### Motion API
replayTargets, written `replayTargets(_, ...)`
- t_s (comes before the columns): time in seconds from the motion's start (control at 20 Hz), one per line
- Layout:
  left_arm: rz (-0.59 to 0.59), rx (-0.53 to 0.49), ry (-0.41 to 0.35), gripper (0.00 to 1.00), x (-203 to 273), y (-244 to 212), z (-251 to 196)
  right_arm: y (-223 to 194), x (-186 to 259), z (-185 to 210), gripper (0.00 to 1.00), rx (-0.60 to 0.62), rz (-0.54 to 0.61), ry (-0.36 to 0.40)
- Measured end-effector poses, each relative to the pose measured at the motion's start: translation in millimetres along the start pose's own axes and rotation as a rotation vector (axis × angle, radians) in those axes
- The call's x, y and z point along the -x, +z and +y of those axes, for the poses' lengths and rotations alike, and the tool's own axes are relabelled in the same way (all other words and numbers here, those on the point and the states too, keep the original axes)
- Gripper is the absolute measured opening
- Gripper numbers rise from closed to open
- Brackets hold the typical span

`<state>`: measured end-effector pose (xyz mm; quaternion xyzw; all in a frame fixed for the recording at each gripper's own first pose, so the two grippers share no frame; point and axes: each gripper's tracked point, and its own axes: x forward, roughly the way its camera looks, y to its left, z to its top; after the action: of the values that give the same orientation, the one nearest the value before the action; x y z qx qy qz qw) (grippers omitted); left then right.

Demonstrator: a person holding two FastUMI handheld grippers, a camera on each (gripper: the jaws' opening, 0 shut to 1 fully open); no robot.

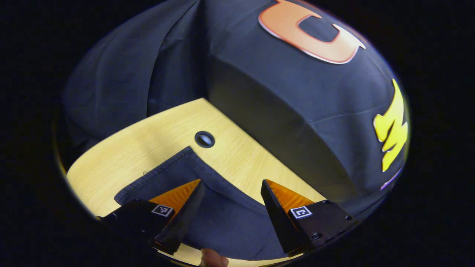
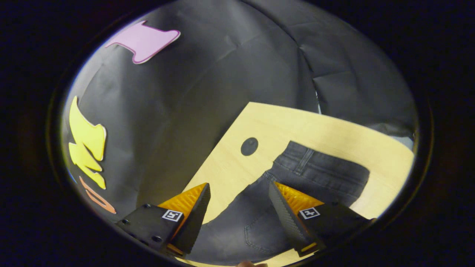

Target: Grasp the waist and the cuffs of the jeans and fold them to make the two legs overlap; first hold the waist and fold one-third of the jeans toward the cuffs, then hold the cuffs and fold the remaining one-third in the same direction to finish folding.

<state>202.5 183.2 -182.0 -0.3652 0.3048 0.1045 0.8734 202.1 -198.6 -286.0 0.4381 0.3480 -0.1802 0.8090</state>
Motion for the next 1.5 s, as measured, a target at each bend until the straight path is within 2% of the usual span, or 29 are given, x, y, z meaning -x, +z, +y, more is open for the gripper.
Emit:
replayTargets(0.25,-0.202,-0.170,-0.118,0.98,73.3,47.2,-51.6,18.6,55.7,-33.3,0.98,0.016,-0.037,-0.050)
replayTargets(0.5,-0.413,-0.404,-0.243,0.98,171.9,64.0,-103.1,-11.7,85.2,-89.2,0.98,-0.126,0.017,-0.085)
replayTargets(0.65,-0.477,-0.496,-0.264,0.98,213.3,55.6,-123.6,-31.1,90.1,-110.2,0.98,-0.218,0.047,-0.083)
replayTargets(0.9,-0.530,-0.621,-0.279,0.99,243.4,24.8,-146.8,-59.1,85.0,-109.5,0.98,-0.291,0.096,-0.041)
replayTargets(1.05,-0.484,-0.608,-0.272,0.99,253.7,1.7,-145.5,-69.5,71.7,-101.9,0.98,-0.346,0.111,0.010)
replayTargets(1.1,-0.476,-0.587,-0.275,0.99,259.6,-2.3,-144.6,-66.6,65.6,-98.4,0.92,-0.368,0.101,0.025)
replayTargets(1.2,-0.469,-0.552,-0.278,0.99,268.2,-7.6,-144.3,-61.5,52.9,-92.4,0.95,-0.393,0.080,0.060)
replayTargets(1.25,-0.470,-0.542,-0.272,1.00,270.5,-6.3,-143.3,-59.7,47.4,-91.7,0.91,-0.411,0.073,0.068)
replayTargets(1.3,-0.469,-0.534,-0.270,0.98,272.4,-5.2,-141.8,-56.4,40.9,-91.2,0.91,-0.445,0.065,0.081)
replayTargets(1.35,-0.471,-0.529,-0.263,1.00,276.9,-3.2,-139.3,-59.2,37.8,-99.9,0.84,-0.464,0.069,0.055)
replayTargets(1.4,-0.472,-0.524,-0.258,0.98,279.3,0.0,-136.6,-64.5,32.1,-111.6,0.64,-0.464,0.072,0.016)
replayTargets(1.5,-0.476,-0.517,-0.245,0.98,283.4,5.7,-133.2,-65.5,30.3,-110.8,0.24,-0.471,0.040,0.038)
